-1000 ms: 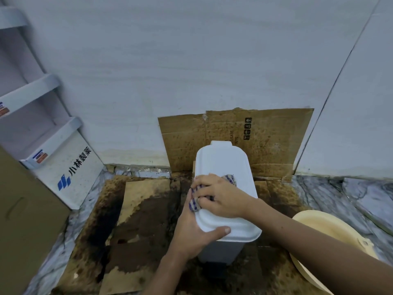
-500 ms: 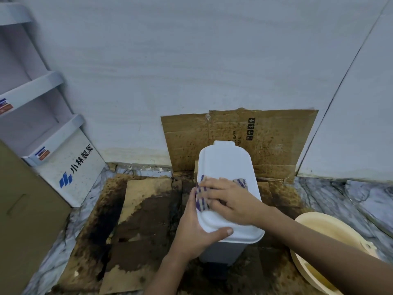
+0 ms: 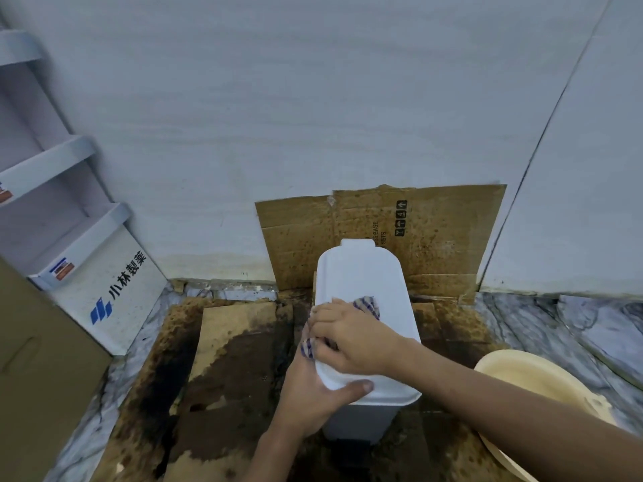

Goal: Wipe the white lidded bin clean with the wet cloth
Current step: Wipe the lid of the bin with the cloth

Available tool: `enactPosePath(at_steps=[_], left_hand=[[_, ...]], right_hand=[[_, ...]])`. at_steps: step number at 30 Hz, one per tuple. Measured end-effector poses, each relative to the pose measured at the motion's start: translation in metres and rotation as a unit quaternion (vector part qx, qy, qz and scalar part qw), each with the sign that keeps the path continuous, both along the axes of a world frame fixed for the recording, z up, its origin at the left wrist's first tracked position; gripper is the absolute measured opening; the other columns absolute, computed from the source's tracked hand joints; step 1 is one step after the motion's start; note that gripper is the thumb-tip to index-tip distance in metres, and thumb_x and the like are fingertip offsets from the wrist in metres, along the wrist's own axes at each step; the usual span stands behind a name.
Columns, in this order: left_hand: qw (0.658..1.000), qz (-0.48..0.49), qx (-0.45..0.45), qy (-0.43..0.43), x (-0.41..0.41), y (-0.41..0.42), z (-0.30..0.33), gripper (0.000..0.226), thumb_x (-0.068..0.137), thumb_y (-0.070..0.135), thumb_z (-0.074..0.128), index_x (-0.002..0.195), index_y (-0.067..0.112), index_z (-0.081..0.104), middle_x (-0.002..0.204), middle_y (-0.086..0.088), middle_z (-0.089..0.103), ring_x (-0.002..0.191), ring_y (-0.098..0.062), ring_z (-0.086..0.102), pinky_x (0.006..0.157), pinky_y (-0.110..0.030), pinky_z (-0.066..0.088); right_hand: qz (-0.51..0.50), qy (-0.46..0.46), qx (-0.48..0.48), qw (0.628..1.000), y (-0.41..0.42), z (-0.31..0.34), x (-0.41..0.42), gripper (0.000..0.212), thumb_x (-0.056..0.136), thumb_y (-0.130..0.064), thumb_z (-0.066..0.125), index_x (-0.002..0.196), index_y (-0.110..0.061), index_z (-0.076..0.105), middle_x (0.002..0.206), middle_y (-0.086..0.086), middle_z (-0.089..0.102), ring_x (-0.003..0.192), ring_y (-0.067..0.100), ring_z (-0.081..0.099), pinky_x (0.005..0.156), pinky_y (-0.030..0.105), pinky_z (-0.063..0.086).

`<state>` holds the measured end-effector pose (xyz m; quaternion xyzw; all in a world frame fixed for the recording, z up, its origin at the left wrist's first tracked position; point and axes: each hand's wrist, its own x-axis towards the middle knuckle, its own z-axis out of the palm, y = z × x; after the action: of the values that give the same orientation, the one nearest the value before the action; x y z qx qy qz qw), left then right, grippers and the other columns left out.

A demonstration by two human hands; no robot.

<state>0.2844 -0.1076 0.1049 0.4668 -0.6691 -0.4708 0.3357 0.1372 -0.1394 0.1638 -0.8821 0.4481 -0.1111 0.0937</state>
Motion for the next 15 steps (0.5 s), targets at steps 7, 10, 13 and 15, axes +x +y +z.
enactPosePath(at_steps=[7,10,13,15], left_hand=[[1.0,-0.004,0.0,-0.012,-0.001,-0.002,0.004,0.133,0.055,0.07,0.091,0.16,0.043,0.013,0.155,0.028,0.037,0.141,0.003,0.041,0.116,-0.033,0.042],[0.999,0.005,0.007,-0.035,-0.003,-0.003,0.009,0.145,0.051,0.076,0.089,0.161,0.047,-0.002,0.163,0.028,0.024,0.147,0.0,0.032,0.12,-0.045,0.037],[0.997,-0.005,-0.03,-0.072,-0.002,-0.005,0.01,0.141,0.053,0.082,0.083,0.159,0.051,-0.004,0.165,0.031,0.013,0.151,0.0,0.023,0.123,-0.042,0.031],[0.994,-0.018,-0.044,-0.095,0.0,-0.007,0.011,0.136,0.055,0.085,0.078,0.155,0.054,-0.01,0.166,0.033,-0.004,0.152,0.004,0.009,0.126,-0.036,0.023]], right_hand=[[-0.076,0.016,0.005,0.997,-0.029,-0.004,-0.036,0.047,0.101,-0.041,0.027,0.14,-0.031,0.052,0.154,-0.009,0.04,0.147,0.012,0.024,0.119,0.045,0.012],[-0.193,0.057,0.019,0.979,-0.071,-0.006,-0.057,0.051,0.104,-0.037,0.019,0.154,-0.034,0.025,0.165,-0.006,0.014,0.152,0.014,0.008,0.121,0.044,0.004],[-0.246,0.067,0.031,0.967,-0.084,-0.006,-0.068,0.052,0.105,-0.037,0.017,0.157,-0.035,0.014,0.166,-0.006,0.004,0.153,0.013,0.0,0.122,0.042,0.004],[-0.203,0.073,0.036,0.976,-0.062,-0.007,-0.065,0.052,0.105,-0.039,0.016,0.157,-0.036,0.011,0.166,-0.008,0.002,0.152,0.012,-0.004,0.122,0.039,0.002]])
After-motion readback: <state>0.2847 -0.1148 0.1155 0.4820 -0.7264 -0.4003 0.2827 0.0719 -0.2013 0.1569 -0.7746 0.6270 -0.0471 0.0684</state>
